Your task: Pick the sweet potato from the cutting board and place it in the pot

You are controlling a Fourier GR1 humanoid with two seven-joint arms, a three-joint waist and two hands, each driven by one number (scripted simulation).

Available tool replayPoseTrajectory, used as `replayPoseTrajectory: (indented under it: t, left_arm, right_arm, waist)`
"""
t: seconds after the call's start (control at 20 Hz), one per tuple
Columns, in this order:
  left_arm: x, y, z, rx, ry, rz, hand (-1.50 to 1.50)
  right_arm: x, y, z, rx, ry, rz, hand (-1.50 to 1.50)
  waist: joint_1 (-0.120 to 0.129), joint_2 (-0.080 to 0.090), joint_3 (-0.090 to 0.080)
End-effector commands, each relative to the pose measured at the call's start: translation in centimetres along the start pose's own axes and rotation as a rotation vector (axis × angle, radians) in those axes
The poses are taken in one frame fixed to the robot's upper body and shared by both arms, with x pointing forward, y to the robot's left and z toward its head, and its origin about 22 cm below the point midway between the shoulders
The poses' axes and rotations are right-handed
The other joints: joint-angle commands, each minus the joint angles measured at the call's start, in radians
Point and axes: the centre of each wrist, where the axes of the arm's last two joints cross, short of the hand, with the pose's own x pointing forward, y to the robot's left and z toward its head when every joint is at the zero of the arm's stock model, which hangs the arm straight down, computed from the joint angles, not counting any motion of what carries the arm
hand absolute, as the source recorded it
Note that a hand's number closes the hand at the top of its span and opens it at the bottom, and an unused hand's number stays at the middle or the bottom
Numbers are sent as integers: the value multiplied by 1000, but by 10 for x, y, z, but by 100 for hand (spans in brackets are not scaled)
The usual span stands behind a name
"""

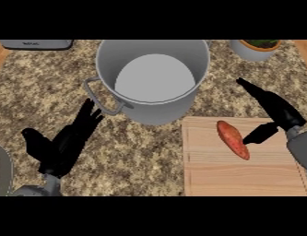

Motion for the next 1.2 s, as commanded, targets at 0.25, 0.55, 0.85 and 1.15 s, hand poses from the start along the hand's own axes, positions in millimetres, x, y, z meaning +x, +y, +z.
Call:
replayPoseTrajectory:
  t: [0.25,0.55,0.85,1.15]
  left_arm:
    - [-6,1,7,-25,41,19,0]
    - [-1,8,-1,-29,54,40,0]
    - [0,7,3,-32,31,19,0]
    - [5,13,12,-23,40,18,0]
  right_arm:
    - [78,-69,6,131,73,154,-150]
    - [121,-87,12,266,176,136,-150]
    - [150,-65,6,283,252,35,-150]
    - [135,-54,6,299,255,2,-150]
  waist:
    - [-33,-16,-4]
    - [-32,-13,-3]
    - [-23,-10,-2]
    - [-18,-9,-2]
